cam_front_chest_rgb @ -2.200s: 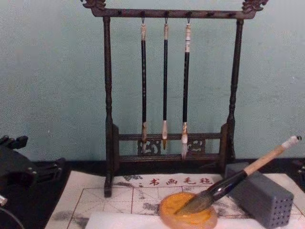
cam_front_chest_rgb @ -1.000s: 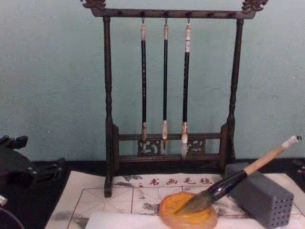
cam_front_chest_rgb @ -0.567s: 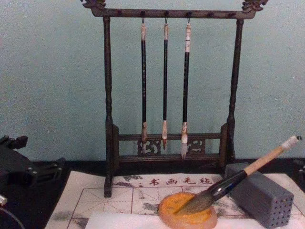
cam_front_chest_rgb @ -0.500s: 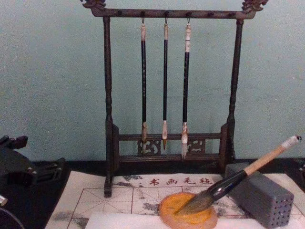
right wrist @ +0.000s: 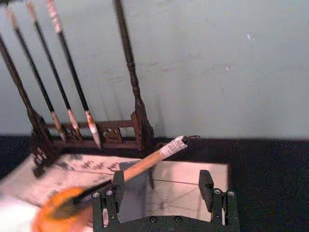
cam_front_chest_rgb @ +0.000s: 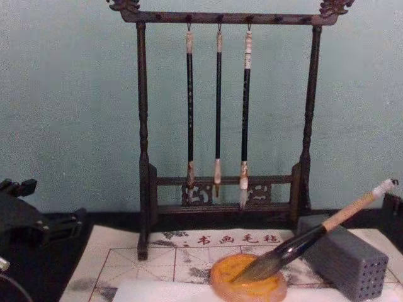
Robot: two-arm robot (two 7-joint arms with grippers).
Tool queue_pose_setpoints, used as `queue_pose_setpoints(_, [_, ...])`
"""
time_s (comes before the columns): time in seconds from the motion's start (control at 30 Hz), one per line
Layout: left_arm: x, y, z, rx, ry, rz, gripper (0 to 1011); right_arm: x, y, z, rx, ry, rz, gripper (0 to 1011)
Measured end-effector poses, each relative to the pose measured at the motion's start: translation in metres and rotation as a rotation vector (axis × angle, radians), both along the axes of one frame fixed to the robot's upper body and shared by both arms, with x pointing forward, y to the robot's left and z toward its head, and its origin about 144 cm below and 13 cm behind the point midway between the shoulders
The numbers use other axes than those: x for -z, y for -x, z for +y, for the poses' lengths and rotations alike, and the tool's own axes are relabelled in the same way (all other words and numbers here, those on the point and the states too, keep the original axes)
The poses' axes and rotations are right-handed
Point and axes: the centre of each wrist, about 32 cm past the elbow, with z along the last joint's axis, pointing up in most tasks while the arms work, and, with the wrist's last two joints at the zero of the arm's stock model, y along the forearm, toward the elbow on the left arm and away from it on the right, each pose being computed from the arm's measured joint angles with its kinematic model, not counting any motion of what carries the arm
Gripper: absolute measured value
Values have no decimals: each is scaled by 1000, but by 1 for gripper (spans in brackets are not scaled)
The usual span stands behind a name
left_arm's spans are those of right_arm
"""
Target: Pick up the brush from the inkstone, write on the paper, then place the brush back to its original position.
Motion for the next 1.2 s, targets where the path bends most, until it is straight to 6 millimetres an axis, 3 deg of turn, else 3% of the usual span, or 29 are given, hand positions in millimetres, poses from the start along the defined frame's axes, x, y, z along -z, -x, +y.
queue_pose_setpoints(0.2, [0, 0, 0, 0, 0, 0, 1001, 0, -5, 3, 1, -255, 118, 1000])
queue_pose_setpoints(0.47, [0, 0, 0, 0, 0, 0, 1001, -1, -15, 11, 1, -446, 220, 1000])
queue_pose_setpoints(1.2, [0, 0, 0, 0, 0, 0, 1001, -7, -44, 32, 61, -651, 332, 1000])
